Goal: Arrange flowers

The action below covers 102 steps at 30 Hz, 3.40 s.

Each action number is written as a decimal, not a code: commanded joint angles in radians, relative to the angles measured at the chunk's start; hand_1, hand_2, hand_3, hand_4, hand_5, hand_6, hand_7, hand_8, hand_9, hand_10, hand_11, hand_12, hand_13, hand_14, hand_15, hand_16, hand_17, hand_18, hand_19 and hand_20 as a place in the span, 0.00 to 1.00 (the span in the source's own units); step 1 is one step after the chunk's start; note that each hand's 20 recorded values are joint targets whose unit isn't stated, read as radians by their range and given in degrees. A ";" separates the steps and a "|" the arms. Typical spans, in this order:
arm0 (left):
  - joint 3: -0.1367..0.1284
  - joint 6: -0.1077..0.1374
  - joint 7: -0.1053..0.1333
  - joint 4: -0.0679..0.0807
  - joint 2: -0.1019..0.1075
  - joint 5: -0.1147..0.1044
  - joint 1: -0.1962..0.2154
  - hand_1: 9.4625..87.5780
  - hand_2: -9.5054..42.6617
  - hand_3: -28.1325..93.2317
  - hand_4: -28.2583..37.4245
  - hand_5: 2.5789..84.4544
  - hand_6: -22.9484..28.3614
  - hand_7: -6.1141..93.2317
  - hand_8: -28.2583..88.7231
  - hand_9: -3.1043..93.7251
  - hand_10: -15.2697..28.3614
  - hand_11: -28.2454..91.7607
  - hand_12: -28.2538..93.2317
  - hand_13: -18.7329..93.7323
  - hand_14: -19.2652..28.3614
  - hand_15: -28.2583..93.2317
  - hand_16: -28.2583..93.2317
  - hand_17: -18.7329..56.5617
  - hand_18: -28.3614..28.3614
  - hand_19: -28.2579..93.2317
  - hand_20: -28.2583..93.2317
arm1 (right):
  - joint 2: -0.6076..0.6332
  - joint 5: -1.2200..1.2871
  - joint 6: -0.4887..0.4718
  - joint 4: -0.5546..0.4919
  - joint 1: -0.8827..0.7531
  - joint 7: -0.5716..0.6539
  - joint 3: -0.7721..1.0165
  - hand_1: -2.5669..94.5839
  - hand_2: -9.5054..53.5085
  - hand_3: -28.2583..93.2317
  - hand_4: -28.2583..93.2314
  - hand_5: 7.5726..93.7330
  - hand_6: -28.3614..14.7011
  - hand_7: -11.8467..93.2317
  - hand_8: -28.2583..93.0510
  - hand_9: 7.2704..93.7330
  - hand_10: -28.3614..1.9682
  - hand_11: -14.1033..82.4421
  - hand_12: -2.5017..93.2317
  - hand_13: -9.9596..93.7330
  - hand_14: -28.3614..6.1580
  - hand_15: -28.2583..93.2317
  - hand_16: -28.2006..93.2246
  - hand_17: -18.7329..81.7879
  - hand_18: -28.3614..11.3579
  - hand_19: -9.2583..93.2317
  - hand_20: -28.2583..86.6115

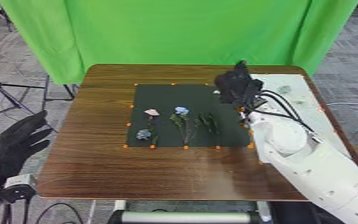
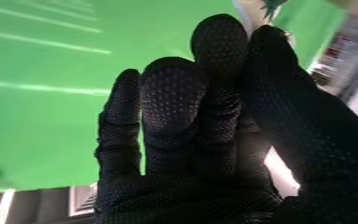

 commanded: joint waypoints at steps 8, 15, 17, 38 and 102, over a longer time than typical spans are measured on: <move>0.001 -0.001 -0.005 -0.002 0.002 0.001 0.003 0.17 0.11 0.81 0.00 0.24 0.47 0.28 0.15 0.21 0.55 0.36 0.39 0.30 0.65 0.42 0.26 0.13 0.84 0.56 0.29 | -0.115 -0.022 -0.075 -0.017 0.000 -0.046 -0.095 0.47 0.00 0.95 0.00 0.72 0.76 0.62 0.24 0.94 0.81 0.38 0.55 0.81 0.73 0.76 0.51 0.37 0.31 0.74 0.64; 0.002 -0.002 -0.009 -0.002 -0.001 0.002 0.002 0.17 0.11 0.81 0.00 0.24 0.47 0.28 0.15 0.21 0.55 0.36 0.39 0.30 0.65 0.42 0.26 0.13 0.84 0.56 0.29 | -0.142 -0.047 -0.067 0.008 0.003 -0.048 -0.129 0.47 0.00 0.95 0.00 0.72 0.76 0.62 0.24 0.94 0.80 0.38 0.55 0.81 0.73 0.76 0.51 0.37 0.31 0.74 0.64; 0.003 -0.002 -0.010 0.000 0.001 0.001 -0.001 0.17 0.11 0.81 0.00 0.24 0.47 0.28 0.15 0.21 0.55 0.36 0.39 0.30 0.65 0.42 0.26 0.13 0.84 0.56 0.29 | -0.149 -0.060 -0.064 0.021 0.008 -0.039 -0.139 0.47 0.00 0.95 0.00 0.72 0.76 0.62 0.24 0.93 0.81 0.38 0.55 0.81 0.73 0.76 0.51 0.37 0.31 0.74 0.64; 0.006 -0.003 -0.007 0.003 0.007 0.001 -0.003 0.17 0.11 0.81 0.00 0.24 0.47 0.28 0.15 0.21 0.54 0.36 0.39 0.30 0.65 0.41 0.26 0.13 0.84 0.56 0.29 | -0.172 -0.100 -0.009 0.088 0.027 0.023 -0.149 0.48 0.00 0.95 0.00 0.72 0.76 0.63 0.24 0.93 0.81 0.38 0.56 0.81 0.72 0.77 0.50 0.37 0.31 0.74 0.64; -0.011 0.005 0.005 -0.006 -0.011 0.002 0.017 0.17 0.12 0.82 0.00 0.26 0.44 0.30 0.14 0.22 0.55 0.37 0.38 0.30 0.65 0.42 0.26 0.13 0.84 0.56 0.29 | 0.043 -0.036 -0.372 0.302 -0.036 0.315 0.266 0.35 0.00 0.98 0.00 0.35 0.63 0.44 0.09 0.49 0.64 0.37 0.23 0.62 0.67 0.47 0.41 0.30 0.30 0.61 0.47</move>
